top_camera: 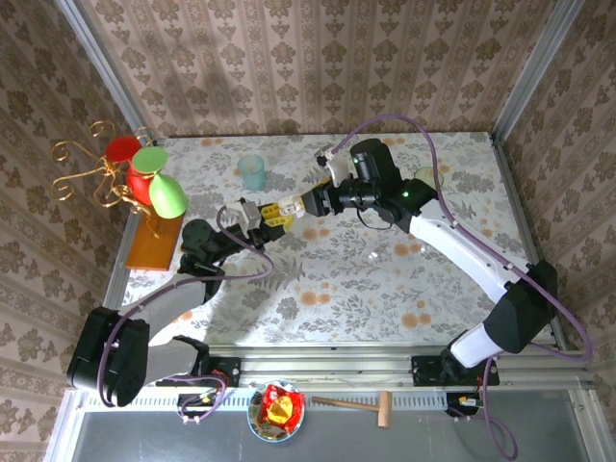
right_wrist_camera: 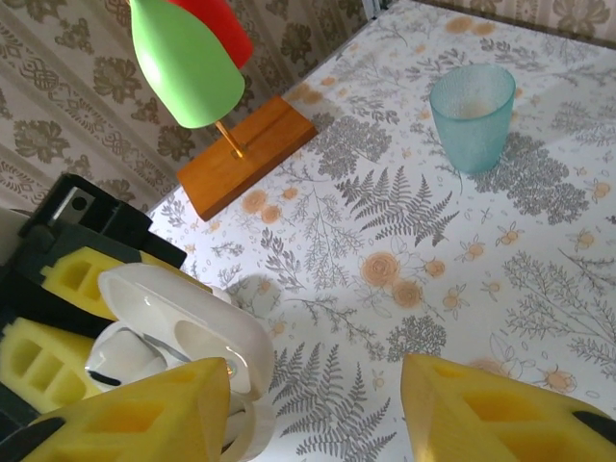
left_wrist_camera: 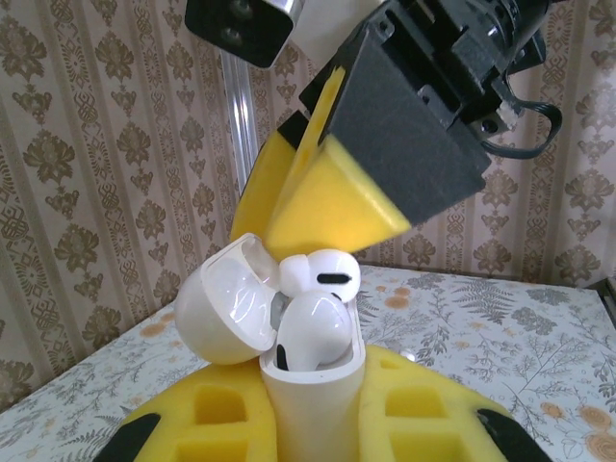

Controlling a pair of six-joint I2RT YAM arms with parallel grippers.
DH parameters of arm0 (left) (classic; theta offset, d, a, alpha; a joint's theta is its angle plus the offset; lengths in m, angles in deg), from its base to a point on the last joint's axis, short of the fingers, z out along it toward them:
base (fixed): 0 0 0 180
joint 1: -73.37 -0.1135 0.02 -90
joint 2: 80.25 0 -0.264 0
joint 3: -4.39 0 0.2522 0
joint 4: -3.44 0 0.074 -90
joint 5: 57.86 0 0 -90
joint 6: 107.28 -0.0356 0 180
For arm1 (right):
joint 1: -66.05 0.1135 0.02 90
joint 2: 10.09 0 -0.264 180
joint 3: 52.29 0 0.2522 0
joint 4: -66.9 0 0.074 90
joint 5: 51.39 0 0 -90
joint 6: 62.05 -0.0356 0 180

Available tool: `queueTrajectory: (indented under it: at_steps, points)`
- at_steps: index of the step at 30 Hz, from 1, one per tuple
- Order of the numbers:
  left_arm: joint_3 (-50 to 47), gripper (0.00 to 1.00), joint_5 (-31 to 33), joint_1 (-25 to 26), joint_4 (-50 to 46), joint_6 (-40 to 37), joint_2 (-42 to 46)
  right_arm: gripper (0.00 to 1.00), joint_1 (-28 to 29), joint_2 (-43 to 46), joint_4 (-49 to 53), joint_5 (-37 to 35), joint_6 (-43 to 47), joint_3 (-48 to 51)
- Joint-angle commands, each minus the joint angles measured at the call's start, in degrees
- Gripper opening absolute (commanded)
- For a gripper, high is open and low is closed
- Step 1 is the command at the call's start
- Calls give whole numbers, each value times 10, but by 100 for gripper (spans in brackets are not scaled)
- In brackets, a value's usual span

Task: Insert the wireless bluetooth earbuds into the charging case

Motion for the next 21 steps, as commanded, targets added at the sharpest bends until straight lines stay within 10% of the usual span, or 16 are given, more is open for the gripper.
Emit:
queueTrajectory:
  at_steps: [1, 21]
  points:
    - [19, 1, -12, -3, 26, 9, 3, 53, 6, -3, 19, 14, 15, -16]
    - [15, 1, 5, -6, 19, 0, 0, 57, 30, 62, -7, -48, 30, 2]
